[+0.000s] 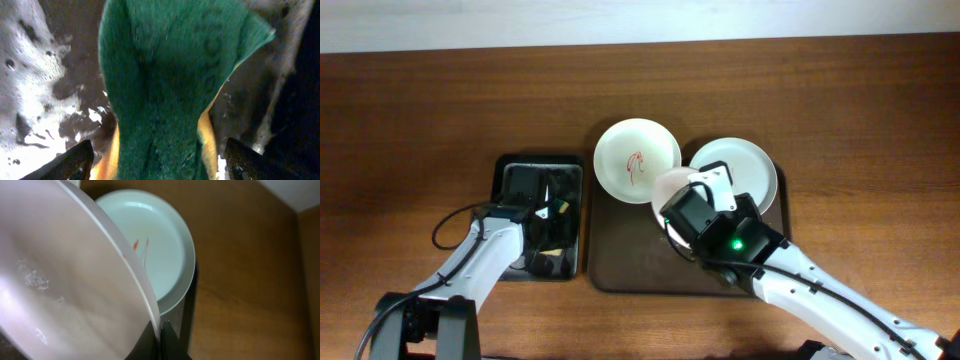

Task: Clean dirty plates on tray and stack at the side
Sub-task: 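Lift the front plate with right gripper and carry it to the right side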

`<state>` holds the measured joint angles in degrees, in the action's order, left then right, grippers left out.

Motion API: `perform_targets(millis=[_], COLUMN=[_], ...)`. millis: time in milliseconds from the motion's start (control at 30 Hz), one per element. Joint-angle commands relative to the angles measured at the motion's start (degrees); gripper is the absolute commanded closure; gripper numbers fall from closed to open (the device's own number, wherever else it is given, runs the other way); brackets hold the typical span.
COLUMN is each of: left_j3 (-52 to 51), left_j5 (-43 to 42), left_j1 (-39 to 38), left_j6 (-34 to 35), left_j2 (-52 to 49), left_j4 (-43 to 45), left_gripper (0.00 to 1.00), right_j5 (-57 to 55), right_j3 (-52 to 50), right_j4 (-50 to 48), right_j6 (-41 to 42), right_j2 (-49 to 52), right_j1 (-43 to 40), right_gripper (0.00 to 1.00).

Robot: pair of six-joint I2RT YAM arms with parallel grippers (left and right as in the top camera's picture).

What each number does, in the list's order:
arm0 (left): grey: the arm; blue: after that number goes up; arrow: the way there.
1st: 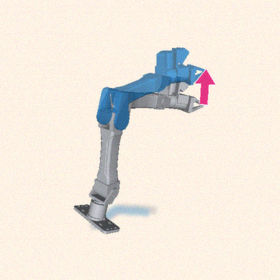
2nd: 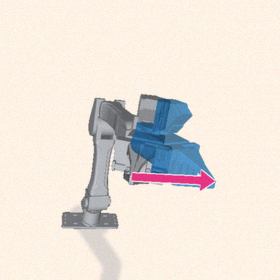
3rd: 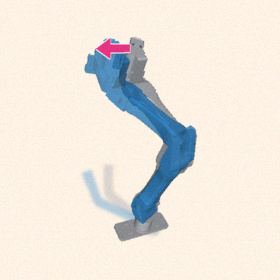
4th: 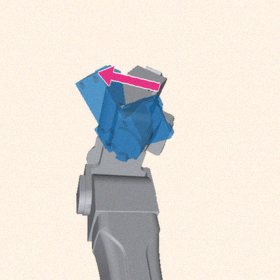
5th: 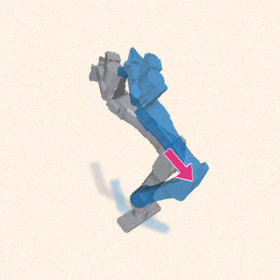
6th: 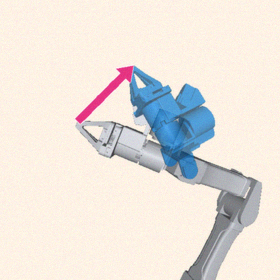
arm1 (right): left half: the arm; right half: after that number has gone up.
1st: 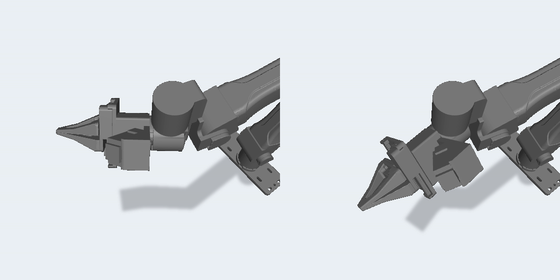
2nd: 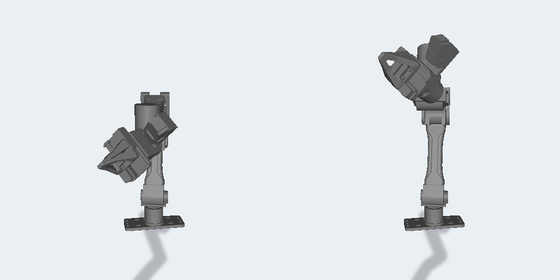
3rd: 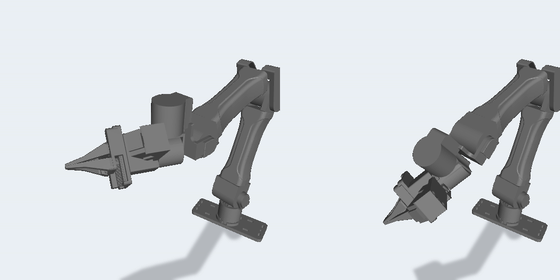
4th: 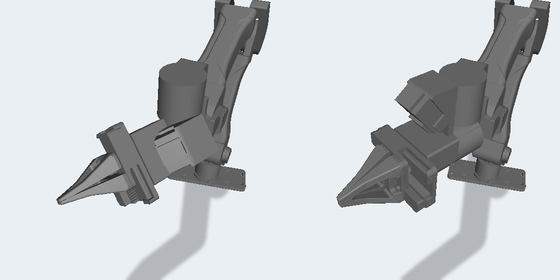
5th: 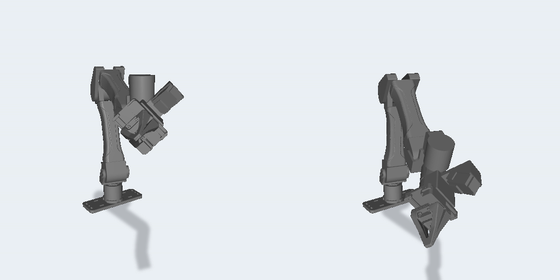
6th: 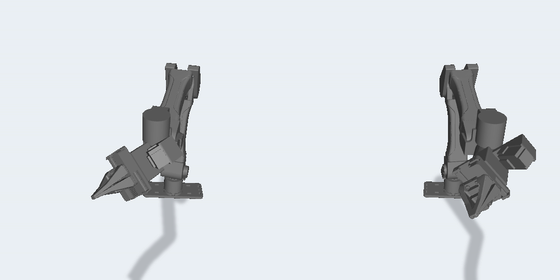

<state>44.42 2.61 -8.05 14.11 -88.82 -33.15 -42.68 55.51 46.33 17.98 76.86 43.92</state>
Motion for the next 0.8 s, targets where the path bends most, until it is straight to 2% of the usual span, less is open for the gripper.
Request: perform_targets(millis=[0, 33, 67, 100, 200, 233, 267, 333, 400, 533, 667, 733, 767], left_j3=[-2.10, -2.29, -2.29, -2.29, -1.73, -0.90, -0.02, 1.73, 1.81, 1.60, 1.60, 1.60, 1.60], left_j5=[0.15, 0.20, 0.20, 0.20, 0.20, 0.20, 0.20, 0.20, 0.20, 0.17, 0.20, 0.17, 0.20], left_j1=[0.24, 0.24, 0.24, 0.24, 0.24, 0.24, 0.24, 0.24, 0.24, 0.24, 0.24, 0.24, 0.24], left_j6=[-0.31, -0.33, -0.31, -0.33, -0.33, -0.33, -0.33, -0.33, -0.33, -0.33, -0.31, -0.33, -0.33], left_j2=[0.66, 0.66, 0.66, 0.66, 1.46, 2.32, 3.06, 4.48, 4.61, 3.45, -4.48, -6.01, -6.01], left_j4=[-0.74, -0.76, -0.72, -0.72, -1.86, -3.34, -4.76, -6.40, -4.94, 7.96, 11.74, 11.85, 11.85], left_gripper=[0.41, 0.67, 0.99, 1.00, 1.00, 0.86, 0.43, 0.20, 0.20, 0.23, 0.24, 0.30, 0.44], right_j5=[-6.23, -6.25, -6.25, -6.34, -7.54, -7.50, -7.52, -7.50, -7.52, -7.50, -7.45, -7.48, -7.48], right_j3=[4.33, 4.85, 4.94, 4.94, 4.94, 4.94, 4.94, 4.94, 4.94, 4.94, 4.94, 4.94, 4.94], right_j4=[-0.02, -0.02, 0.04, 0.39, 1.22, 1.22, 1.22, 1.22, 1.22, 1.05, 1.05, 1.05, 1.05], right_j6=[0.96, 0.96, 0.96, 0.96, 0.96, 0.98, 0.96, 0.98, 0.98, 0.98, 0.98, 0.98, 0.96], right_j2=[-0.76, -0.76, -0.76, -0.76, -0.76, -0.76, -0.76, -0.76, -0.76, -0.76, -0.76, -0.76, -0.76], right_j1=[2.21, 2.21, 2.21, 2.21, 2.21, 2.21, 2.21, 2.21, 2.21, 2.21, 2.21, 2.21, 2.21], right_gripper=[0.96, 0.96, 0.96, 0.96, 0.96, 0.96, 0.96, 0.96, 0.96, 0.96, 0.96, 0.96, 0.96])
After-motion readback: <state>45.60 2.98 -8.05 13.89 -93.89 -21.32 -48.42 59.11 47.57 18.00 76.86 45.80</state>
